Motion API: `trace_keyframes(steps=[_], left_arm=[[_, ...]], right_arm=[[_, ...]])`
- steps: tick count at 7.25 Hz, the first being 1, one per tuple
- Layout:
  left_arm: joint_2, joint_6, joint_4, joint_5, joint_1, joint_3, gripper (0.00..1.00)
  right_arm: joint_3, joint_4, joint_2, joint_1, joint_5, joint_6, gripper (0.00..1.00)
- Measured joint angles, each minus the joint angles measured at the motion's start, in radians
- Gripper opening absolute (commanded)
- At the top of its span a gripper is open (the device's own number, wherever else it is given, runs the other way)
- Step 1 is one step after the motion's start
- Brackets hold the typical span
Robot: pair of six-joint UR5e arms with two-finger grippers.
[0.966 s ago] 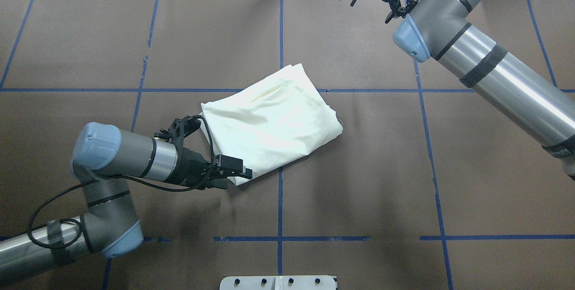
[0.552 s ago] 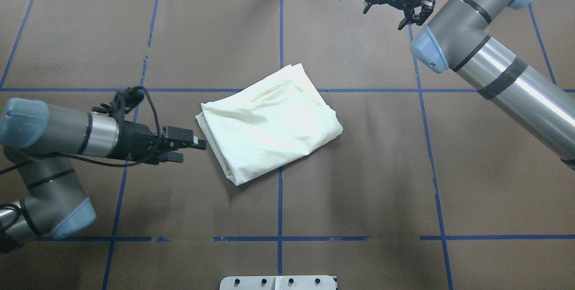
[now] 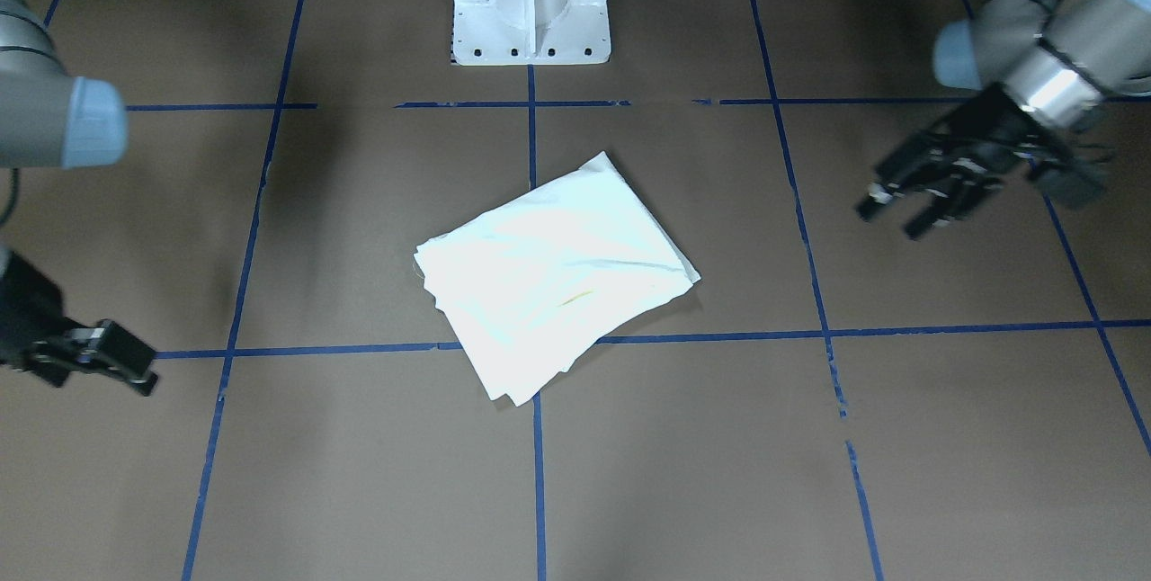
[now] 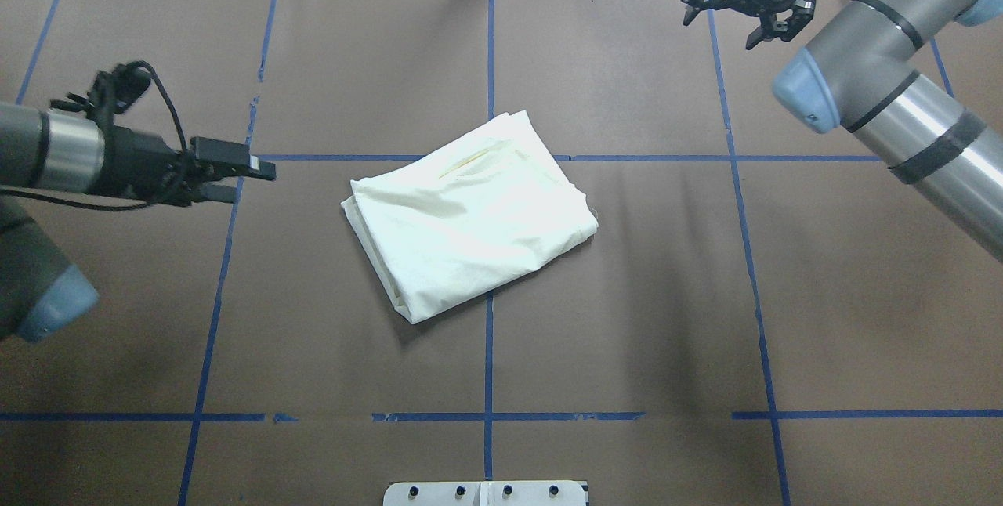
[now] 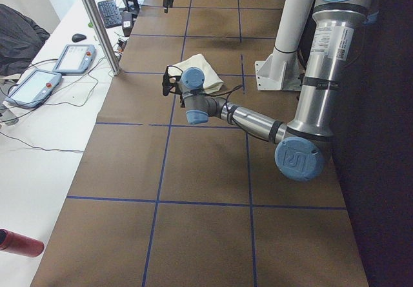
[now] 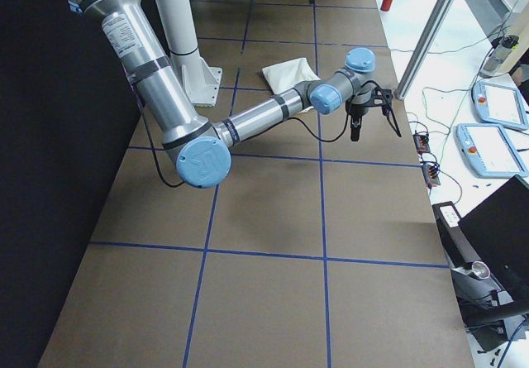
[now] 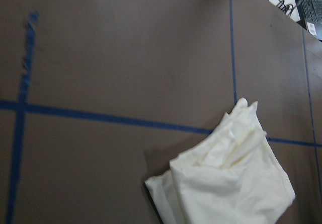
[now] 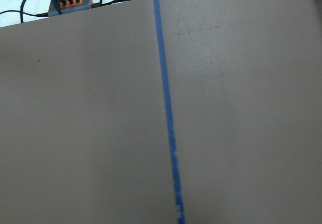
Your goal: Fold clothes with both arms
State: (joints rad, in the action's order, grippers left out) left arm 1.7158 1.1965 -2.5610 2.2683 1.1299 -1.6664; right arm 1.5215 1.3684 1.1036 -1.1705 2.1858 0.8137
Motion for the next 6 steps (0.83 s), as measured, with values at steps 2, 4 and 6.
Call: trace_keyframes(steps=[2,4,6], left_arm=[[-0.008,-0.316,0.167,0.001,0.185,0.038,1.00],[-0.009,-0.691,0.425,-0.005,0.338,0.047,1.00],[-0.016,-1.008,0.651,-0.018,0.409,0.050,1.00]], right_arm=[[0.003,0.035,0.109,-0.086,-0.008,-0.264,1.00],[0.000,0.136,0.197,-0.197,-0.005,-0.578,1.00],[0.003,0.306,0.254,-0.333,0.044,-0.891,1.00]])
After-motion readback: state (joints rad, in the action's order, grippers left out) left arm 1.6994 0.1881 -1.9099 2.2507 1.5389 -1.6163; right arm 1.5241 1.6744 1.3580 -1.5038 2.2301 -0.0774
